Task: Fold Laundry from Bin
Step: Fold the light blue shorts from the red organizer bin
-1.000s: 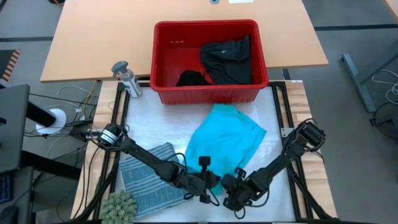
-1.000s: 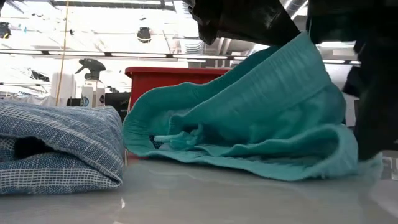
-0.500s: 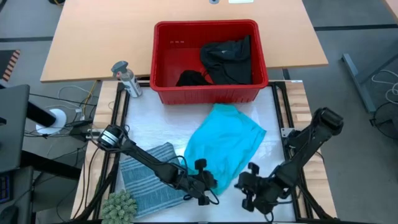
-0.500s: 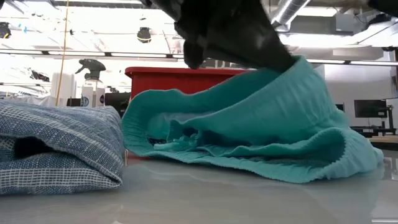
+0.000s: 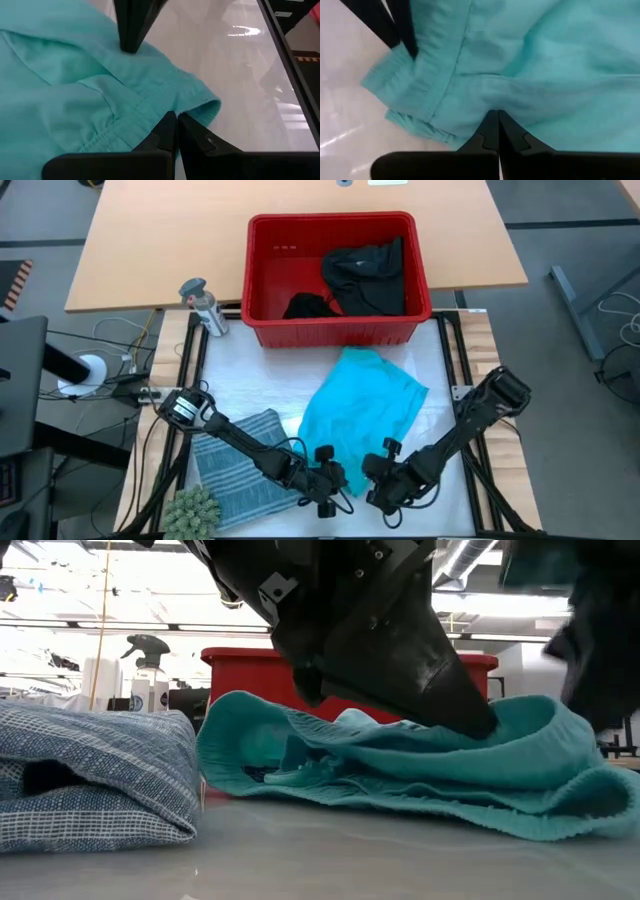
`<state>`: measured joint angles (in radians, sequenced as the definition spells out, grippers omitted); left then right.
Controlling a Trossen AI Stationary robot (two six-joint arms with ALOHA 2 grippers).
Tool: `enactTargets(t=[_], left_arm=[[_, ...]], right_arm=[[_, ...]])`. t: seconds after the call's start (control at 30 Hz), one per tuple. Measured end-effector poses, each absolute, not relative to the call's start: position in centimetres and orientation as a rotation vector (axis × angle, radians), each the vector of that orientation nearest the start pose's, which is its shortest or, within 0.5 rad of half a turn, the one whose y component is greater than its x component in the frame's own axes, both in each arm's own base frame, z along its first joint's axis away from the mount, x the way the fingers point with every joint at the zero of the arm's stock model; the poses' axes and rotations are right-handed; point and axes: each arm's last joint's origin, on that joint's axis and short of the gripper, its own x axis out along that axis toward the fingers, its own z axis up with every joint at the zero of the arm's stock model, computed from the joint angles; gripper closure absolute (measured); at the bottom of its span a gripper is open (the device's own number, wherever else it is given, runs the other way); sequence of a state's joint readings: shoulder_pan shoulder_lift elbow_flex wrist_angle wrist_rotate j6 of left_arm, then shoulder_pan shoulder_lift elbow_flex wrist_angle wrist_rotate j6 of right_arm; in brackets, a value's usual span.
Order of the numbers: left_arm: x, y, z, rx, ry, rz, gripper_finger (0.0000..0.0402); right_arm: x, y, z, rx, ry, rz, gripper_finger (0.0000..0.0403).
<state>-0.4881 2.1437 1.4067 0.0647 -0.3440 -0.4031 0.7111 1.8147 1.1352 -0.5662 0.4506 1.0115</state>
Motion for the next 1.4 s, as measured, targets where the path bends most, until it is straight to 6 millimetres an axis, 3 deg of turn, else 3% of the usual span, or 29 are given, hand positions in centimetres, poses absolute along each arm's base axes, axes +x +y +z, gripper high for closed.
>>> enactTargets(t=[0.2, 0.5, 0.63, 0.8, 0.87, 0.97, 1.07, 1.27, 1.4], left_arm=[[41.1, -20.8, 16.0, -0.142, 0.601, -0.017, 0.0402], [40.5, -21.0, 20.7, -0.214, 0.684, -0.149, 0.0401], [39.8, -21.2, 21.2, -0.198, 0.815, -0.168, 0.0401], [38.6, -21.4, 22.5, -0.032, 0.683, 0.176, 0.0401], [38.5, -21.4, 22.5, -0.008, 0.66, 0.231, 0.0401], [38.9, -20.6, 22.1, -0.002, 0.681, 0.236, 0.0401], [38.9, -19.9, 23.0, 0.06, 0.66, 0.254, 0.0401], [37.6, -18.0, 26.2, 0.196, 0.683, 0.239, 0.0401], [36.4, -16.8, 29.2, 0.176, 0.671, 0.18, 0.0401]], right_arm=[[27.5, 22.3, 13.4, 0.25, 1.07, -0.274, 0.0386], [28.0, 22.4, 13.0, 0.292, 1.067, -0.255, 0.0386], [28.1, 22.3, 13.1, 0.306, 1.068, -0.255, 0.0386], [27.4, 22.1, 14.8, 0.307, 1.06, -0.241, 0.0386], [27.0, 21.6, 16.3, 0.313, 1.052, -0.239, 0.0383], [26.4, 21.2, 18.5, 0.333, 1.027, -0.219, 0.0376], [25.6, 21.3, 20.0, 0.299, 1.003, -0.159, 0.0369], [23.2, 22.8, 22.4, 0.107, 0.967, 0.082, 0.0351], [22.6, 24.1, 23.0, -0.025, 0.907, 0.247, 0.031]])
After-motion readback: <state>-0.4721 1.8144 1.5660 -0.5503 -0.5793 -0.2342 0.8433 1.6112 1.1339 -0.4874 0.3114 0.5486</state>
